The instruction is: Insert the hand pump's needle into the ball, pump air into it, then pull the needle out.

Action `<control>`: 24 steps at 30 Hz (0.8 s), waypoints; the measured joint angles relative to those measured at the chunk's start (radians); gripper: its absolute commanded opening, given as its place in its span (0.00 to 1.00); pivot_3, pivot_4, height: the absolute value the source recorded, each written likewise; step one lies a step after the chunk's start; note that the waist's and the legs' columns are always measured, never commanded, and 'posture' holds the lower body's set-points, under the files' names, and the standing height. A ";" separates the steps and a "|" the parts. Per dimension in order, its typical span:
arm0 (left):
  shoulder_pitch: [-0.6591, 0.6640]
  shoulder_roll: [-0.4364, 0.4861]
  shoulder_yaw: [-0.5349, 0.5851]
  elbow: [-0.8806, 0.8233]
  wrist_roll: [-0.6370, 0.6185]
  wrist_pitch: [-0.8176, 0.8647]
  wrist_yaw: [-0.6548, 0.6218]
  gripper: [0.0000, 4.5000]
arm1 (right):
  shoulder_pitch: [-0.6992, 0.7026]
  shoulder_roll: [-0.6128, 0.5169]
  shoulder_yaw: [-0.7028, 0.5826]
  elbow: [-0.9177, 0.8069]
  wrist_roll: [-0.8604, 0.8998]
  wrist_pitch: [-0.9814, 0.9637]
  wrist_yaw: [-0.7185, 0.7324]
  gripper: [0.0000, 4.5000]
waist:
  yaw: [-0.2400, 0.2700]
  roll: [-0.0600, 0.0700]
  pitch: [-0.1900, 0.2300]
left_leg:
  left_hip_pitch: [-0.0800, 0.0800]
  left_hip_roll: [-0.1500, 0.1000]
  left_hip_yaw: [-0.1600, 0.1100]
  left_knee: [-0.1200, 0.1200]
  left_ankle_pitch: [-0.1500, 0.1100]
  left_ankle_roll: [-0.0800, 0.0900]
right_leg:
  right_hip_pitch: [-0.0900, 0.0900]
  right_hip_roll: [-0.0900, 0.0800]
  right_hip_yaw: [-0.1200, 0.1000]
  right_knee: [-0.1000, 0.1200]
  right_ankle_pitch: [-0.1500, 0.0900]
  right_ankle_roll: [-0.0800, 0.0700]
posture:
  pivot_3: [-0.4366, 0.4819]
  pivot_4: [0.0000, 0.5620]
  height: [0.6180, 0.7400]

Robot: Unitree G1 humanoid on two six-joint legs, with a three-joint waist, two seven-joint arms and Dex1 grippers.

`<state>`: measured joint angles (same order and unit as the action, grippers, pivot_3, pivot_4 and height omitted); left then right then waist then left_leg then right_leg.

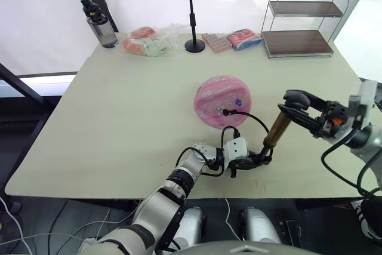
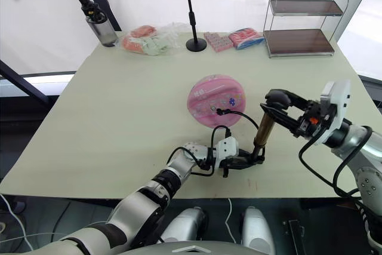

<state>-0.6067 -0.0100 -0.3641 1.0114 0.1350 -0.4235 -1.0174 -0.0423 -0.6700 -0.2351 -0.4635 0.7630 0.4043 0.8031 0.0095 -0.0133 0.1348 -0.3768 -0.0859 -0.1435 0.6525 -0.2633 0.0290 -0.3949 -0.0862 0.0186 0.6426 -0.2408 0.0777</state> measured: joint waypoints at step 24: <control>0.004 -0.005 0.000 -0.001 -0.001 0.000 0.000 0.24 | 0.131 0.035 0.064 0.072 -0.169 -0.131 0.038 0.39 | 0.003 0.000 -0.002 | 0.000 0.000 0.000 0.000 0.000 0.000 | 0.000 0.000 0.000 0.000 0.000 0.000 | 0.48 0.27 1.00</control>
<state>-0.6024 -0.0151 -0.3636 1.0103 0.1337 -0.4237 -1.0171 0.0889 -0.6351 -0.1708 -0.3917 0.5944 0.2730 0.8407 0.0126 -0.0131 0.1329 -0.3769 -0.0864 -0.1437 0.6522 -0.2634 0.0290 -0.3947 -0.0863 0.0187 0.6423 -0.2409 0.0778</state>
